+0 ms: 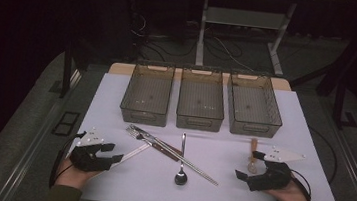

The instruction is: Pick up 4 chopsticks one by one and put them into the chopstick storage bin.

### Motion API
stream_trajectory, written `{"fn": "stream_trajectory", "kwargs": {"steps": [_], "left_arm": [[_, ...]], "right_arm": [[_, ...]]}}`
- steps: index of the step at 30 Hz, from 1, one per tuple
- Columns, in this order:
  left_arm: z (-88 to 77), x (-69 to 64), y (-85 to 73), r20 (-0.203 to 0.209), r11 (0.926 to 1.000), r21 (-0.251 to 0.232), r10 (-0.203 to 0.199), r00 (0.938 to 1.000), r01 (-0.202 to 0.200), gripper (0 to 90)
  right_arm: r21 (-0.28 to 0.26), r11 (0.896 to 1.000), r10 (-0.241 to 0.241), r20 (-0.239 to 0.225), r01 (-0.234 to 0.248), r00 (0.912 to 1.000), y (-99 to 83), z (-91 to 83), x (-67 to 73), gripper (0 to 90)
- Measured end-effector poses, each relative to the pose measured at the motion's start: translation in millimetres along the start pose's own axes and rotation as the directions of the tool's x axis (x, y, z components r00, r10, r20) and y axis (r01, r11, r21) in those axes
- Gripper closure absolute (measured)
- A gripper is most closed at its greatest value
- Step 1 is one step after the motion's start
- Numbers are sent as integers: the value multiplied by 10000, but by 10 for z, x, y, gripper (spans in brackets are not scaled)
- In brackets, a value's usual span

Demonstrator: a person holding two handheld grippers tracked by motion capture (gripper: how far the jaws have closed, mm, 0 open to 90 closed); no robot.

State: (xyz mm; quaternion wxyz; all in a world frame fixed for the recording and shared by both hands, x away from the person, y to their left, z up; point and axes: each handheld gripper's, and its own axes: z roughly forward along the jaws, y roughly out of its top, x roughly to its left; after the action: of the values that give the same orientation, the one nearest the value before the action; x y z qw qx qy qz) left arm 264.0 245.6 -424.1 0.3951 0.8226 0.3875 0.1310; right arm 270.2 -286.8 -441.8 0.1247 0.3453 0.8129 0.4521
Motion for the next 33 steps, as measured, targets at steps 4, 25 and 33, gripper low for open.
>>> {"fn": "stream_trajectory", "kwargs": {"steps": [4, 25, 33], "left_arm": [[35, 23, -28, 174, 9995, 310, 59, 9998, -64, 627], [120, 94, -115, 505, 9931, 1164, 96, 9987, -155, 816], [123, 79, -153, 489, 9936, 967, 539, 9973, -584, 816]], "right_arm": [[32, 10000, -27, 48, 27, 10000, -2, -1, 4, 32], [31, 10000, -16, 116, 15, 9999, -2, -11, -2, 32], [26, 10000, -28, 126, 28, 9999, -3, -16, -2, 32]]}}
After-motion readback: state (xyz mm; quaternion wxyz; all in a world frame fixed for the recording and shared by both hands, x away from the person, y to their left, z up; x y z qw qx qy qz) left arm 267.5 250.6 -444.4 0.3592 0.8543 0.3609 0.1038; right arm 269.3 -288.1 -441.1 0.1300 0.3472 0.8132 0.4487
